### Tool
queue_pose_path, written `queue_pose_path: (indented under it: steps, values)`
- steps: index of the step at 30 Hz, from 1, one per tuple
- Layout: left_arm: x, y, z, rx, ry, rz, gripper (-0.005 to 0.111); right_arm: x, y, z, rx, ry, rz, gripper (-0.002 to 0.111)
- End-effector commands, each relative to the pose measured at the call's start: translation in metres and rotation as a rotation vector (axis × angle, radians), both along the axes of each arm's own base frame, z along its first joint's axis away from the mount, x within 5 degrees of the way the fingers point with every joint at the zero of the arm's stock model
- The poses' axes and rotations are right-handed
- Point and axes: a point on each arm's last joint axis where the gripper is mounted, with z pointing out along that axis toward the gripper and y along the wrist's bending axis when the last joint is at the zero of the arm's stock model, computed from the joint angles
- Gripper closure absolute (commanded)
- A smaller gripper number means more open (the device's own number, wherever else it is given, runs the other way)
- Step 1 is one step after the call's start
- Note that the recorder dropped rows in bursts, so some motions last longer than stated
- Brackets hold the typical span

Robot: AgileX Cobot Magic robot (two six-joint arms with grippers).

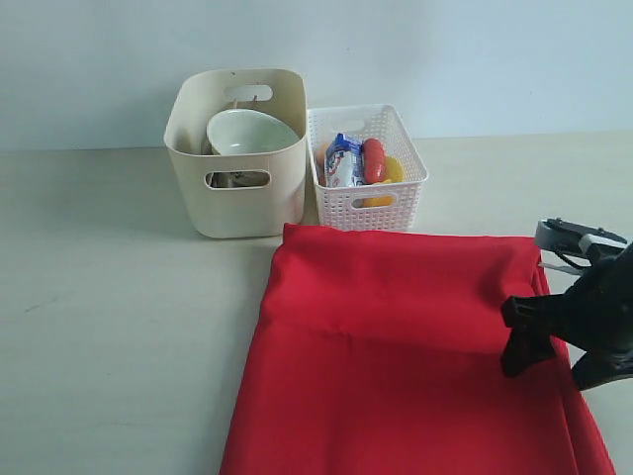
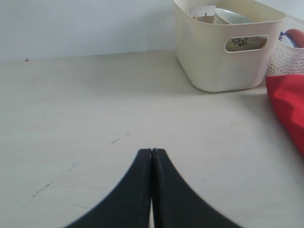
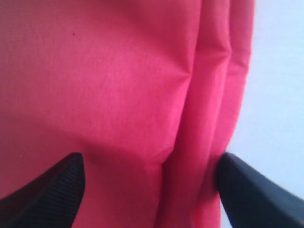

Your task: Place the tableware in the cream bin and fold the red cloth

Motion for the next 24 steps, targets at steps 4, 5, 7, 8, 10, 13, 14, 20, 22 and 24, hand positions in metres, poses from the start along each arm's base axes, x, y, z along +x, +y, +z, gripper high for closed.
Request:
queue_pose_path:
  steps: [4,5,7,8,10,13,14,20,22,24]
  values:
    - [0.000,0.000,0.000,-0.006,-0.007,0.004,0.107,0.000,0.017,-0.003,-0.025,-0.027,0.092,0.035]
    - [0.000,0.000,0.000,-0.006,-0.007,0.004,0.107,0.000,0.017,-0.003,-0.035,-0.027,0.090,0.037]
    - [0.000,0.000,0.000,-0.006,-0.007,0.004,0.107,0.000,0.014,-0.004,-0.066,-0.022,0.080,0.046]
    - [0.000,0.000,0.000,-0.006,-0.007,0.004,0.107,0.000,0.011,-0.004,-0.093,-0.019,0.084,0.053]
    - [0.000,0.000,0.000,-0.006,-0.007,0.004,0.107,-0.001,0.006,-0.005,-0.157,-0.002,0.065,0.069]
    - [0.000,0.000,0.000,-0.006,-0.007,0.004,0.107,-0.003,0.000,-0.006,-0.216,0.024,0.039,0.094]
    - [0.000,0.000,0.000,-0.006,-0.007,0.004,0.107,-0.004,-0.001,-0.006,-0.231,0.031,0.055,0.100]
    - [0.000,0.000,0.000,-0.006,-0.007,0.004,0.107,-0.004,-0.009,-0.006,-0.306,0.044,0.053,0.106]
    - [0.000,0.000,0.000,-0.006,-0.007,0.004,0.107,-0.005,-0.012,-0.006,-0.343,0.049,0.059,0.106]
    - [0.000,0.000,0.000,-0.006,-0.007,0.004,0.107,-0.006,-0.016,-0.006,-0.383,0.060,0.051,0.106]
